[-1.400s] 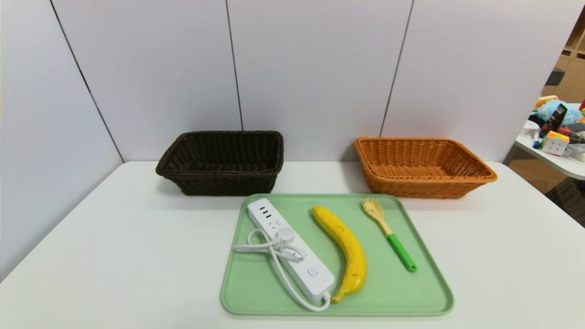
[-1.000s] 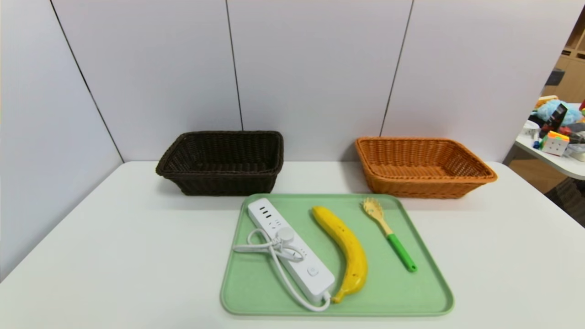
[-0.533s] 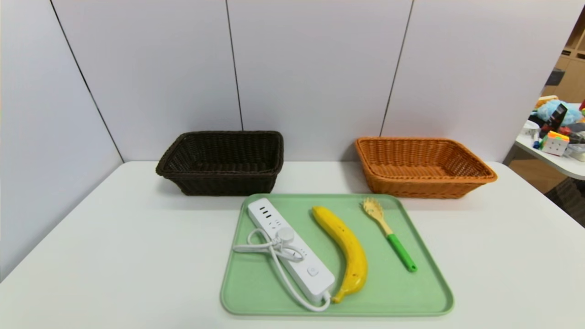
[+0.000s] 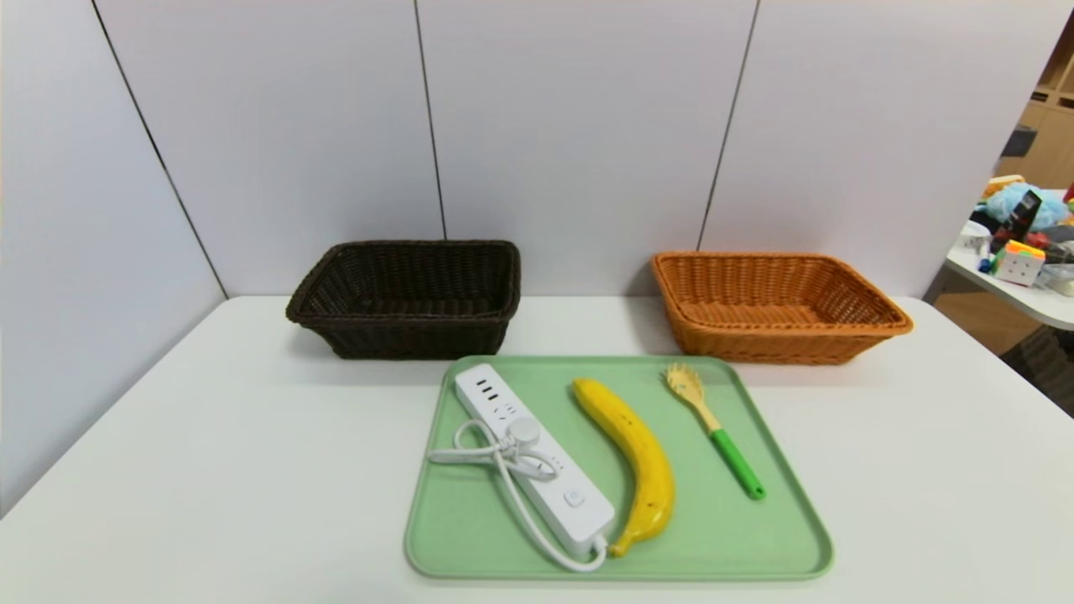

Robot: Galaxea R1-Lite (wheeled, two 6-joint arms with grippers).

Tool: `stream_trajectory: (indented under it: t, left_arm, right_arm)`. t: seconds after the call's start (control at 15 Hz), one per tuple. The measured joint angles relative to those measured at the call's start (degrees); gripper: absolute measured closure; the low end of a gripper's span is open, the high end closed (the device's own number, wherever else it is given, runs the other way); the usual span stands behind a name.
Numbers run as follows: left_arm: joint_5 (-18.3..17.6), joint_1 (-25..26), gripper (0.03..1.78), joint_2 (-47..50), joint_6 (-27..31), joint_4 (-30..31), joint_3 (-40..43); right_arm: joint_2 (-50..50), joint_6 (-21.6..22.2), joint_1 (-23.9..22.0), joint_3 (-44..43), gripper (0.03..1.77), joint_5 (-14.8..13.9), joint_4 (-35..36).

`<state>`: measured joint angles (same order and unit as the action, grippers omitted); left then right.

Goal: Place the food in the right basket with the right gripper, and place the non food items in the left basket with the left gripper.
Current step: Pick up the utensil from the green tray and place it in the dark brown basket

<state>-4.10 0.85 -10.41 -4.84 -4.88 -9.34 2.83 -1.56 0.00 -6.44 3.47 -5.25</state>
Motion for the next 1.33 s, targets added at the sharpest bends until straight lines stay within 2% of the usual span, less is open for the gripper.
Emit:
stream_trajectory:
  t: [0.27, 0.67, 0.93, 1.33]
  left_arm:
    - [-0.2, 0.0, 0.12, -9.8, -0.3, -0.2, -6.4]
    - [-0.3, 0.0, 0.12, -30.3, -1.4, -1.2, -19.5]
    - [-0.6, 0.0, 0.12, -40.7, -3.9, -1.2, -25.8]
    - [-6.6, 0.0, 0.12, -52.2, -4.3, -1.0, -31.4]
  right_arm:
    - [8.3, 1.4, 1.3, -6.4, 0.1, 3.4, -1.1]
    - [27.2, 2.0, 3.7, -16.7, 0.1, 4.5, -0.6]
    - [39.6, 2.0, 3.9, -22.3, 0.1, 9.9, -0.6]
    - [51.9, 1.9, 3.9, -27.6, 0.1, 12.5, -0.6]
